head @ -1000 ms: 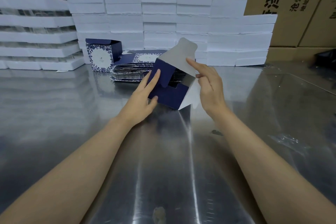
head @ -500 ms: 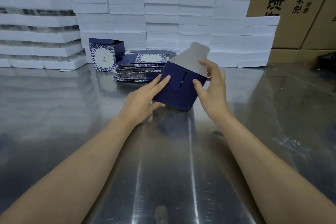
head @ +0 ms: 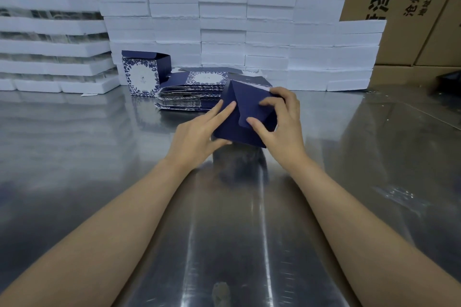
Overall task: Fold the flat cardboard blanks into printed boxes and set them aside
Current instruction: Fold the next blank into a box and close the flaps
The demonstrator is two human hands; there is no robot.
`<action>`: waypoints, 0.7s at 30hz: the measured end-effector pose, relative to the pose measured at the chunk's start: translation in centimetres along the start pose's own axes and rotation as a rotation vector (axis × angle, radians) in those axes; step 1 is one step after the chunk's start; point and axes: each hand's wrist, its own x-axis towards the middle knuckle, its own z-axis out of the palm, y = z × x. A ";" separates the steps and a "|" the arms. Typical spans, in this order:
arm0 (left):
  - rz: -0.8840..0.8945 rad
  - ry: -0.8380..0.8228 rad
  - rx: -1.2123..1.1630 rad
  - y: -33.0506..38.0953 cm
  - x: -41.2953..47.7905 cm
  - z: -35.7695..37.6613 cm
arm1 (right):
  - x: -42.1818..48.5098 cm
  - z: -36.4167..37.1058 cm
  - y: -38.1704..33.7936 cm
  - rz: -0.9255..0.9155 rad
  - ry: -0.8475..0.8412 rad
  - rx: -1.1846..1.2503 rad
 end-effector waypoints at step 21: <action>0.252 0.223 0.090 1.6 0.4 -0.3 | 0.2 0.1 0.4 0.033 0.219 -0.360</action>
